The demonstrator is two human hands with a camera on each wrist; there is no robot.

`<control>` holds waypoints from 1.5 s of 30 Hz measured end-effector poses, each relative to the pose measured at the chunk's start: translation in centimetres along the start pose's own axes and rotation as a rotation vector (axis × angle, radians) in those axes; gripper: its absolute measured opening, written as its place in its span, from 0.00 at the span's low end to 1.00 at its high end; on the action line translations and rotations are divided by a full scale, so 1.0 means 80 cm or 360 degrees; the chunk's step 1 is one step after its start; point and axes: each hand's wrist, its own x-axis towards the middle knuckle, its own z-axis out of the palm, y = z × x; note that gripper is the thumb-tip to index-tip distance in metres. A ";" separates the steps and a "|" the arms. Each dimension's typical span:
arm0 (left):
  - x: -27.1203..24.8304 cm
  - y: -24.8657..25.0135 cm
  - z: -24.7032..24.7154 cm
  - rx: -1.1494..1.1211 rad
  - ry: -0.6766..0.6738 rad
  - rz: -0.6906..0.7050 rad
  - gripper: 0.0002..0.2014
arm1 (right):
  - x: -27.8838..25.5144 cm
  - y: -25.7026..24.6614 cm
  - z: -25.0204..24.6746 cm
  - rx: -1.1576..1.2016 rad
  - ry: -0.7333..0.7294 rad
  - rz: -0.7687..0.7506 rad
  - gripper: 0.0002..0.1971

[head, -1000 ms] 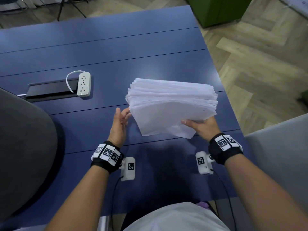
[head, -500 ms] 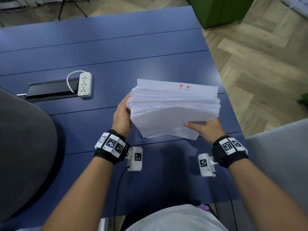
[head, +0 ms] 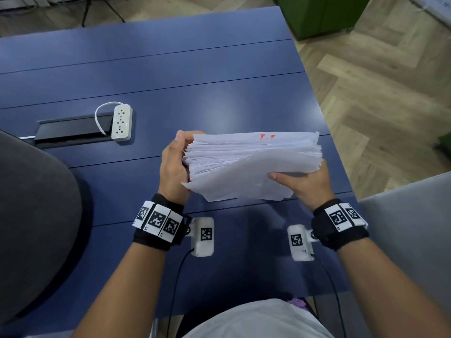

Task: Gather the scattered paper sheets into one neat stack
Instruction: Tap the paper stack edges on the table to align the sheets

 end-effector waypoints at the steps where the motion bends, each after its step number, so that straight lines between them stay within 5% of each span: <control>1: 0.000 0.002 0.002 0.0043 0.0006 0.0061 0.21 | 0.000 0.001 0.001 0.0009 0.0017 0.0000 0.29; 6: 0.000 0.004 0.004 0.0170 -0.0027 0.0100 0.30 | -0.004 0.002 0.005 0.0049 0.0080 0.0011 0.38; 12: 0.010 0.017 0.002 0.0163 0.0062 0.0021 0.03 | -0.009 -0.009 0.008 0.0021 0.0103 -0.0130 0.40; 17: 0.007 0.022 0.003 0.0138 0.0009 0.0086 0.07 | -0.006 -0.010 0.011 0.0039 0.0114 -0.0141 0.42; 22: 0.003 0.019 -0.007 0.0003 -0.0029 0.0019 0.10 | -0.001 -0.009 0.007 0.0043 0.0067 0.0001 0.30; 26: -0.013 -0.007 -0.025 -0.0081 -0.0174 -0.0210 0.29 | -0.001 -0.005 0.004 0.0039 0.0051 0.0055 0.28; 28: -0.029 -0.031 -0.036 0.0149 -0.0264 -0.0234 0.16 | 0.001 -0.001 0.004 0.0043 0.0061 0.0057 0.31; 32: -0.045 -0.054 -0.042 0.0508 -0.0363 -0.0140 0.51 | 0.007 0.001 0.007 0.0055 0.0086 0.0059 0.35; 35: -0.039 -0.042 -0.033 0.0331 -0.0359 -0.0210 0.62 | 0.010 0.001 0.012 0.0086 0.0125 0.0126 0.27; 41: -0.028 -0.033 -0.044 0.0404 -0.0582 -0.0280 0.65 | 0.028 -0.001 0.014 0.0068 0.0071 0.0205 0.25; 43: -0.031 -0.041 -0.044 0.0674 -0.0545 -0.0254 0.59 | 0.028 0.000 0.014 0.0047 0.0078 0.0216 0.26; 45: -0.030 -0.055 -0.039 0.0785 -0.0271 -0.0157 0.46 | 0.026 -0.004 0.019 0.0011 0.0082 0.0200 0.26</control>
